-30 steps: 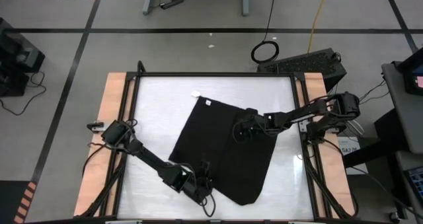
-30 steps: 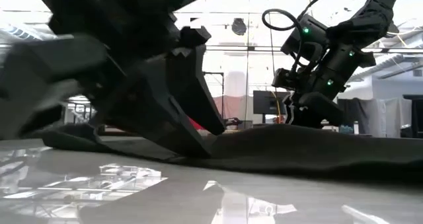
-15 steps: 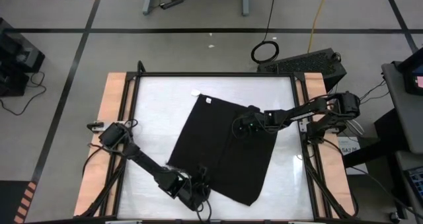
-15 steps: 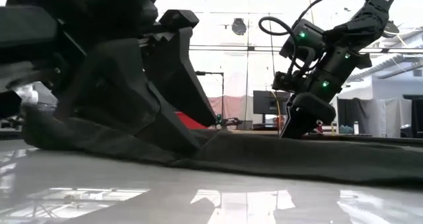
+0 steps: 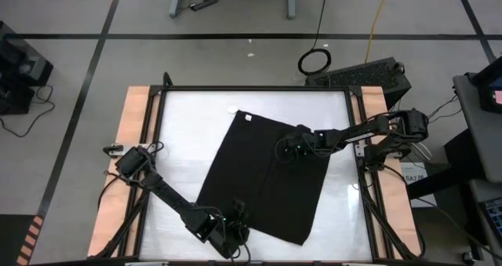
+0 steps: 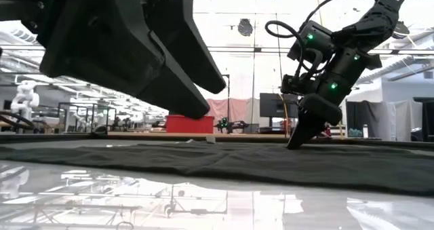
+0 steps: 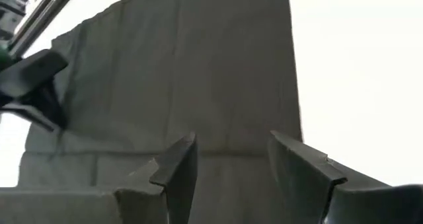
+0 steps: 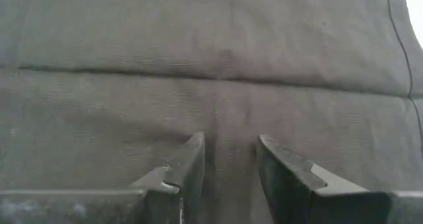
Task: Roll towel
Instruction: Roll the towel
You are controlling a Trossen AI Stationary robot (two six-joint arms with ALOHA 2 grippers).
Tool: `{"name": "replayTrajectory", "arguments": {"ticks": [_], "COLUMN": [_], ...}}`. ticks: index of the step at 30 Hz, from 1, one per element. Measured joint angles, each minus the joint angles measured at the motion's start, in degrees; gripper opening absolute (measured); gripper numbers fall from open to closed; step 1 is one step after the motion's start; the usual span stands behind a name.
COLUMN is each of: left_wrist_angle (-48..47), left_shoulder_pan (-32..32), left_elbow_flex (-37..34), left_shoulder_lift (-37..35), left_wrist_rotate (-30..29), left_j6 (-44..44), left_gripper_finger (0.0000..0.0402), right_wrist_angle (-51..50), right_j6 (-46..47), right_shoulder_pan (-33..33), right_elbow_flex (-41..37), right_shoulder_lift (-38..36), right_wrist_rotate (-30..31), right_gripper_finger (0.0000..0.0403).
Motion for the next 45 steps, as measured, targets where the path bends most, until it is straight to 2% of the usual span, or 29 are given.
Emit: {"name": "replayTrajectory", "arguments": {"ticks": [7,15,18,25,30,36,45], "left_wrist_angle": [-9.6,-19.6,-19.5,-19.2,-18.6,-15.4,-13.5], "left_shoulder_pan": [0.3,3.8,5.2,9.4,12.4,16.1,20.6], "left_elbow_flex": [2.0,2.0,2.0,1.1,-1.1,-2.6,-2.7], "left_shoulder_lift": [0.0,0.0,0.0,0.0,0.0,-0.2,-0.2], "left_wrist_rotate": [-4.7,-5.5,-5.6,-5.3,-2.0,3.5,5.5], "left_j6": [-2.9,-11.6,-11.9,-10.1,-10.0,-6.8,-1.2], "left_gripper_finger": [0.0189,0.0189,0.0189,0.0189,0.0189,0.0189,0.0189], "right_wrist_angle": [-1.2,-4.9,-5.9,-7.9,-11.7,-14.7,-17.2], "right_j6": [-1.5,-1.9,-1.9,-1.5,0.3,3.2,7.2], "right_shoulder_pan": [0.0,0.3,1.4,6.0,10.2,15.2,22.6], "right_elbow_flex": [-0.2,-0.2,-0.1,0.0,0.0,0.0,0.0], "right_shoulder_lift": [-4.6,-11.6,-14.2,-17.9,-18.6,-18.4,-18.4], "right_wrist_rotate": [0.0,0.0,-0.4,-7.2,-7.9,-12.0,-11.9], "right_gripper_finger": [0.0132,0.0132,0.0132,0.0132,0.0132,0.0132,0.0132]}}
